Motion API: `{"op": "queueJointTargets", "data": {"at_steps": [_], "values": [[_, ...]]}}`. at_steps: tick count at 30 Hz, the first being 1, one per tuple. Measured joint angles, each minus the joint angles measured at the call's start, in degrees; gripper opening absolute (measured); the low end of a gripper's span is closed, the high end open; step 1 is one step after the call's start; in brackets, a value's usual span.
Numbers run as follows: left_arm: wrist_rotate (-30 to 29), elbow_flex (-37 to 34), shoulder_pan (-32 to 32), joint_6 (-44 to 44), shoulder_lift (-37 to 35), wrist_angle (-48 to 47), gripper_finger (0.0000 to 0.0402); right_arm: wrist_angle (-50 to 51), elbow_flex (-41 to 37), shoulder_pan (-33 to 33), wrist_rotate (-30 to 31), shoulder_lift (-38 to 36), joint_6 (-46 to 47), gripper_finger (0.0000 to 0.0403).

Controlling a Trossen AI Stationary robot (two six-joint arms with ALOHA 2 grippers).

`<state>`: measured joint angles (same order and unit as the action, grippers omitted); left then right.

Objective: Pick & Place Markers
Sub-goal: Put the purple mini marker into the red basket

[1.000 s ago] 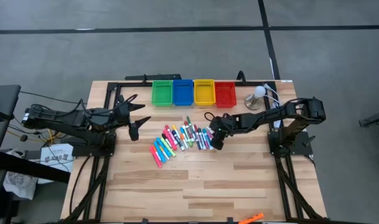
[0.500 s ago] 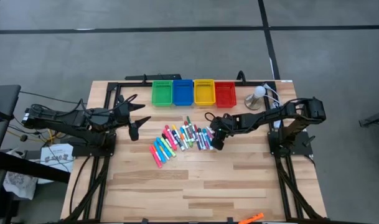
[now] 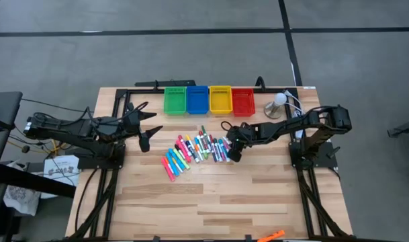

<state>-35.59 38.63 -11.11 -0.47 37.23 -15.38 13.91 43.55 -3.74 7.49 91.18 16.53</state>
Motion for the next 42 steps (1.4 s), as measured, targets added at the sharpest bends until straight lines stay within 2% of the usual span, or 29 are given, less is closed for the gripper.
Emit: {"op": "queueJointTargets", "data": {"at_steps": [5,13,18,35,42], "values": [[0.0,0.0,0.0,0.0,0.0,0.0,0.026,0.1,0.0,0.0,0.0,0.0,0.0,0.0096],[0.0,0.0,0.0,0.0,0.0,0.0,0.026,0.1,0.0,-0.1,0.0,0.0,0.0,0.0169],[0.0,0.0,0.0,0.0,0.0,0.0,0.026,0.8,0.0,-0.1,0.0,0.0,-0.1,0.0185],[0.0,0.0,-0.1,0.0,0.0,0.0,0.026,0.1,0.4,-0.3,0.3,6.6,-2.0,0.0147],[0.0,0.0,0.0,0.0,0.0,0.0,0.026,0.2,0.3,-1.5,-0.4,6.3,-2.0,0.0088]]}}
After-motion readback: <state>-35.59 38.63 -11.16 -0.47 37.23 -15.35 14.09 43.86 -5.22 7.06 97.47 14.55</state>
